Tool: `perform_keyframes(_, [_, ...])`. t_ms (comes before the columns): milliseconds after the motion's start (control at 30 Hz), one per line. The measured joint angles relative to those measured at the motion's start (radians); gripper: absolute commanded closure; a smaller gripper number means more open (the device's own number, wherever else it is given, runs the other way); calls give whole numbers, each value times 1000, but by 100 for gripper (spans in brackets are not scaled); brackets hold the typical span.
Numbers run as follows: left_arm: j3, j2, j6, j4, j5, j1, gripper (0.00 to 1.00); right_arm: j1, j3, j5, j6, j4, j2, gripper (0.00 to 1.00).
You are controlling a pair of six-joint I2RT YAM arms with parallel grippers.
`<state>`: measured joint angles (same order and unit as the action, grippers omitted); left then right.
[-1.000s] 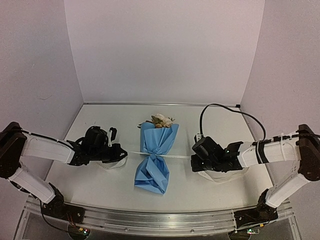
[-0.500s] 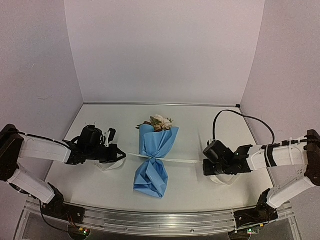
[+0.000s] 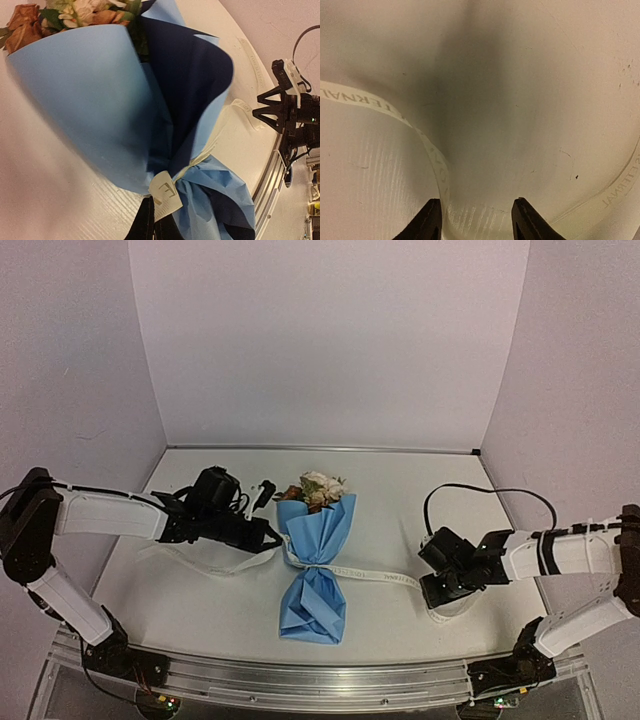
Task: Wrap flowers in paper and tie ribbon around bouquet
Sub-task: Tie the ribbon around the folded bouquet, then cross the half-tied ribbon over the folded bouquet.
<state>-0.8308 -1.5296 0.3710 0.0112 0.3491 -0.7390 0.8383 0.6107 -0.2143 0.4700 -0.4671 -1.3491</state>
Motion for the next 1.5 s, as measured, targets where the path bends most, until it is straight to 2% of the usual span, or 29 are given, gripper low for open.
perform_keyframes(367, [-86, -14, -131, 56, 50, -103, 98, 0, 141, 91, -50, -22, 17, 44])
perform_keyframes(700, [-172, -50, -206, 96, 51, -142, 95, 0, 226, 162, -50, -16, -88, 43])
perform_keyframes(900, [-322, -191, -262, 135, 120, -142, 89, 0, 232, 174, -43, -13, -94, 41])
perform_keyframes(1100, [-431, -322, -297, 180, 197, -143, 89, 0, 232, 174, -30, -13, -94, 41])
perform_keyframes(1500, [-545, -391, -313, 249, 283, -159, 84, 0, 210, 153, -22, -12, -54, 32])
